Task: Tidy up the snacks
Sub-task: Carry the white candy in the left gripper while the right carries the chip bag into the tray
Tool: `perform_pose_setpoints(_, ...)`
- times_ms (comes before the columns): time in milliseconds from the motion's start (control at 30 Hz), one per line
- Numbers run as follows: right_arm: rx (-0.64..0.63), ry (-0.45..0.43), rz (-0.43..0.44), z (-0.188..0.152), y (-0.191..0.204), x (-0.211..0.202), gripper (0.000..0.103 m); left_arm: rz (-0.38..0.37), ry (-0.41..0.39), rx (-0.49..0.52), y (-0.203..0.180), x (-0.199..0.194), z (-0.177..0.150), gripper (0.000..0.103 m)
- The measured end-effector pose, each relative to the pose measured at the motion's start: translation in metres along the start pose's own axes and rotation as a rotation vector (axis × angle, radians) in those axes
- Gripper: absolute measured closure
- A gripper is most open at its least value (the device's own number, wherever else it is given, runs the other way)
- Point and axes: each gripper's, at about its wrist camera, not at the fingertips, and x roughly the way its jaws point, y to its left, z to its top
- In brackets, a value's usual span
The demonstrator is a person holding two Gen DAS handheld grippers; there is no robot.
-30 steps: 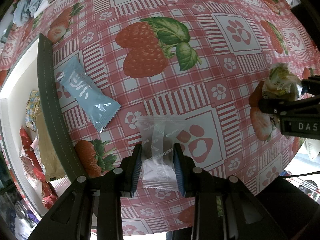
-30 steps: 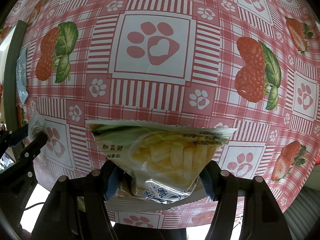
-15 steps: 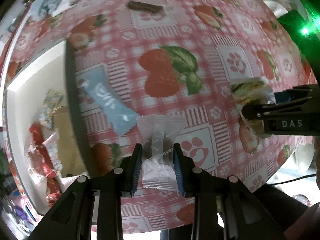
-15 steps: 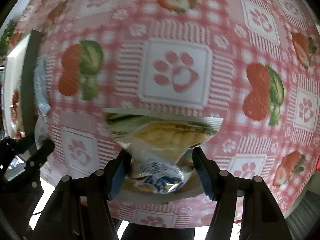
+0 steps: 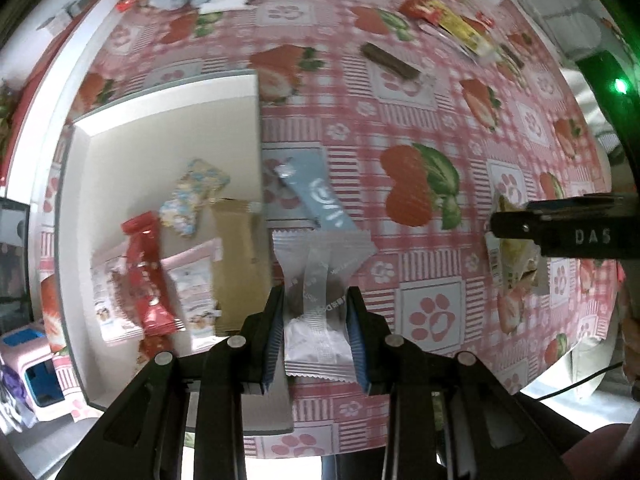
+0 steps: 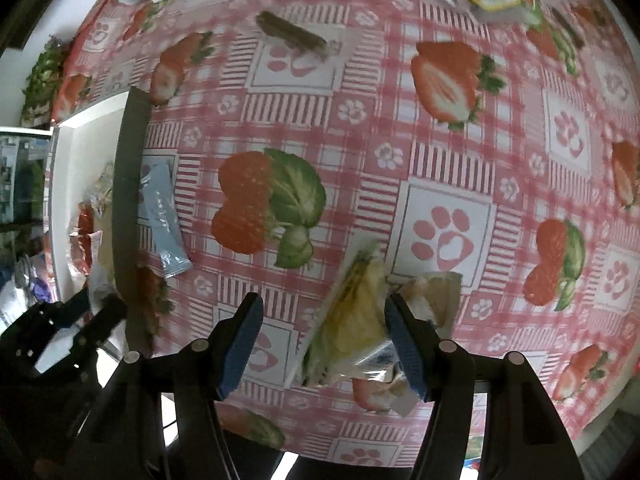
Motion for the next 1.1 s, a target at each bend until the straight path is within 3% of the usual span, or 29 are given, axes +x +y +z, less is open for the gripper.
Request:
perform_pose_setpoints(67, -0.112, 0.009, -0.084, -0.001, 0.005, 0.003, 0.035, 0.001, -0.002, -0.014, 0.006, -0.002, -0.001, 0.070)
perform_pose_setpoints(133, -0.215, 0.000, -0.167, -0.014, 0.011, 0.007, 0.010, 0.000, -0.005, -0.024, 0.010, -0.003, -0.003, 0.070)
perform_pose_setpoints(167, -0.266, -0.005, -0.192, -0.019, 0.008, 0.008, 0.008, 0.001, -0.006, -0.029, 0.012, -0.004, -0.003, 0.070)
perform_pose_setpoints(367, -0.511, -0.052, -0.202, -0.048, 0.000, 0.004, 0.008, -0.002, -0.006, -0.065, 0.026, -0.008, -0.006, 0.070)
perform_pose_setpoints(500, -0.699, -0.005, -0.223, -0.060, 0.014, 0.023, 0.008, 0.010, 0.000, -0.090, 0.036, -0.009, -0.006, 0.070)
perform_pose_setpoints(567, -0.729, 0.027, -0.221, -0.060, 0.020, 0.036, 0.008, 0.016, 0.005, -0.105, 0.039, -0.008, -0.006, 0.070)
perform_pose_setpoints(667, -0.736, 0.091, -0.232, -0.059, 0.027, 0.057, 0.009, 0.017, 0.016, -0.121, 0.043, -0.007, -0.006, 0.070)
perform_pose_setpoints(733, -0.716, 0.133, -0.209, -0.061, 0.027, 0.066, 0.033, 0.018, 0.022, -0.131, 0.044, -0.005, -0.007, 0.070)
perform_pose_setpoints(833, -0.615, 0.125, -0.151, -0.055, 0.024, 0.057, 0.049, 0.013, 0.016, -0.143, 0.047, -0.006, -0.009, 0.070)
perform_pose_setpoints(967, -0.466, 0.096, -0.030, -0.033, 0.022, 0.033, 0.049, 0.015, 0.006, -0.174, 0.054, -0.009, -0.009, 0.070)
perform_pose_setpoints(1100, -0.402, 0.047, 0.068, -0.004, 0.036, 0.006, 0.049, 0.025, -0.012, -0.199, 0.067, -0.016, -0.009, 0.070)
